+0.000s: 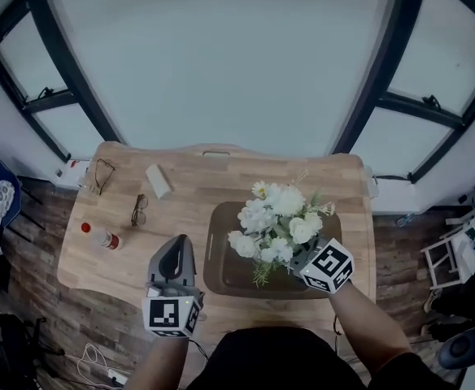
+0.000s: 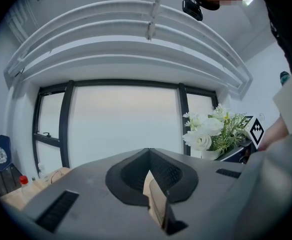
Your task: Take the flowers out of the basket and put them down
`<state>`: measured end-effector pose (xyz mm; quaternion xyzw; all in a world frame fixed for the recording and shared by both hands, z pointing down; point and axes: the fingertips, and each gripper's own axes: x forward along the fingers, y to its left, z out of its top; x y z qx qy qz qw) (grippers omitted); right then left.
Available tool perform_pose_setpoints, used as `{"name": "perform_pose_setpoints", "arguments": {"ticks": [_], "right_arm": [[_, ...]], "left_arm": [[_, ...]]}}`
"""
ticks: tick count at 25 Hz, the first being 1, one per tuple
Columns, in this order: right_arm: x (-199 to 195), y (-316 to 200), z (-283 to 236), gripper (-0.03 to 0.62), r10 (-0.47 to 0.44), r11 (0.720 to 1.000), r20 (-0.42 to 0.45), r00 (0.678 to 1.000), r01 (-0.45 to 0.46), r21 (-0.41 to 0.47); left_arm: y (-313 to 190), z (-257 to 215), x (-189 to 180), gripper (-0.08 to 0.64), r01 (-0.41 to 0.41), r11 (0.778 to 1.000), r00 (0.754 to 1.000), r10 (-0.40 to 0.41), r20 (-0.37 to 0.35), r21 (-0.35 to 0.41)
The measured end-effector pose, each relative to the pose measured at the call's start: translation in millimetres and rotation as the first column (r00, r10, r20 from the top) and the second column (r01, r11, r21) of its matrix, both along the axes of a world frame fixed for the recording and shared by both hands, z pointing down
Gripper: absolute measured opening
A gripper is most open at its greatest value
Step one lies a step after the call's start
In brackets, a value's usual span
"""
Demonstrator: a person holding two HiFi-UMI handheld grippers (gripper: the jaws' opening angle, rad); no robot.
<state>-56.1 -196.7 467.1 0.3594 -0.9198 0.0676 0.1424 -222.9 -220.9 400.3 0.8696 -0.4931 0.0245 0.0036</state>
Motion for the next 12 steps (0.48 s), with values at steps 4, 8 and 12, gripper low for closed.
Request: {"name": "perform_pose_setpoints", "arguments": {"ticks": [4, 8, 12], "right_arm": [[22.9, 8.6, -22.6, 0.261, 0.048, 0.999, 0.022, 0.999, -0.048, 0.020], [51.1, 19.5, -43.3, 0.261, 0.114, 0.992, 0.011, 0.993, -0.114, 0.052], [82.9, 27.5, -69.1, 0.261, 0.178, 0.981, 0.037, 0.983, -0.180, 0.066]], "left_arm": [[6.9, -16.0, 29.4, 0.005, -0.066, 0.996, 0.998, 0.066, 0.008, 0.064], [9.7, -21.6, 61.2, 0.005, -0.134, 0.989, 0.991, 0.134, 0.003, 0.065], [8.5, -37.4, 96.1, 0.005, -0.199, 0.973, 0.980, 0.199, 0.009, 0.113]]}}
